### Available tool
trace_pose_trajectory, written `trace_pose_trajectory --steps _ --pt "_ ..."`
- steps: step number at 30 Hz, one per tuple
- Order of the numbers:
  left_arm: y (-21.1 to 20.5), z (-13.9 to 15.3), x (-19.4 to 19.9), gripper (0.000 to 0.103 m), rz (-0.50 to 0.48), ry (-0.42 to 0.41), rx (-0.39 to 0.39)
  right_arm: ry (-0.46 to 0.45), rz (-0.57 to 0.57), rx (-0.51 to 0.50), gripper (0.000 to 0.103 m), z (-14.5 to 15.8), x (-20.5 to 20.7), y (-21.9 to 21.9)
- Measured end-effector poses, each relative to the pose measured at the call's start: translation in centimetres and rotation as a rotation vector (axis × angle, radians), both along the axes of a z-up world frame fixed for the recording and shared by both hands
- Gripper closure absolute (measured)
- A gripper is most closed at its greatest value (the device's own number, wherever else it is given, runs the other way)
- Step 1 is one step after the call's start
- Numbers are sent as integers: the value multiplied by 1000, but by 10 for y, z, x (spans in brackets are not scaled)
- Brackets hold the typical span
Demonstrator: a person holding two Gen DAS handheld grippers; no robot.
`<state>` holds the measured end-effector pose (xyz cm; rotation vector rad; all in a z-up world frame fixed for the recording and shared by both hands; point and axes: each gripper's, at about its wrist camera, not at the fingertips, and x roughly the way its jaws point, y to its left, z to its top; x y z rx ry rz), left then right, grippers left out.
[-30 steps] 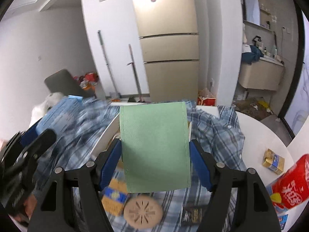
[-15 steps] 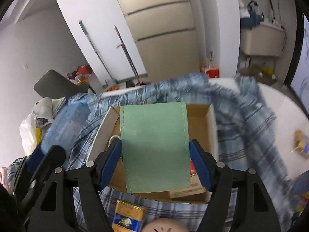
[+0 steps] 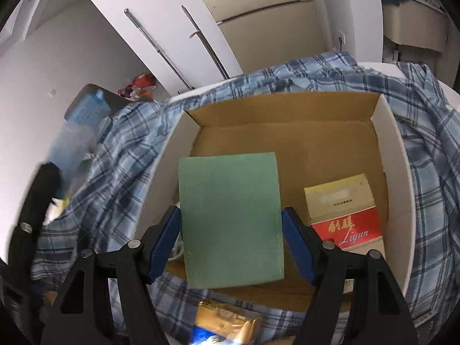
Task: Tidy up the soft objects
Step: 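Lower the green card into the white box and open the right gripper, then lower the light-blue packet into the box and open the left gripper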
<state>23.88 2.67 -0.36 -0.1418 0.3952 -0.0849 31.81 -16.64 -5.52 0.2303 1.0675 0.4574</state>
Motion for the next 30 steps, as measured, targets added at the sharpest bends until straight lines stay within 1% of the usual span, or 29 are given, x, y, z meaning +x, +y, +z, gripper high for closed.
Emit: trace_pose_trajectory --steps 1,4,7,10,12,13,14,16,17,19,21,23,24,26,28,30 --pt "-1 0 0 62 -3 -1 4 -2 -4 -21 32 -2 1 1" --pt "-7 -4 0 62 -4 11 17 -6 -28 -40 32 -8 4 -4" --pt "-15 -9 1 62 -17 20 45 -33 -62 -98 32 -11 4 -7" --pt "-17 -9 0 62 -26 13 50 -44 -56 -105 32 -12 6 -9" --pt "-16 -9 0 62 -25 12 48 -61 -58 -101 31 -8 3 -11" --pt "-15 -9 1 62 -23 15 43 -77 -58 -91 26 -5 3 -12" --pt "-14 -10 2 62 -22 19 35 -96 -60 -80 19 0 1 -13" --pt "-11 -12 4 62 -26 34 12 -140 -74 -76 16 9 -3 -17" --pt "-10 -14 5 62 -31 45 2 -149 -80 -82 15 12 -3 -19" --pt "-12 -17 8 62 -38 59 10 -161 -105 -90 16 18 -4 -26" --pt "-18 -23 13 62 -65 86 22 -207 -167 -119 15 27 -5 -36" --pt "-25 -31 20 62 -104 133 25 -237 -220 -167 15 35 -2 -47" --pt "-29 -36 24 62 -119 164 28 -241 -236 -178 15 36 0 -53" --pt "-36 -45 30 62 -120 211 40 -223 -258 -169 15 36 6 -64" --pt "-41 -49 32 62 -139 232 47 -191 -277 -145 15 34 13 -75" --pt "-44 -50 32 62 -140 235 66 -169 -285 -127 15 33 16 -80"
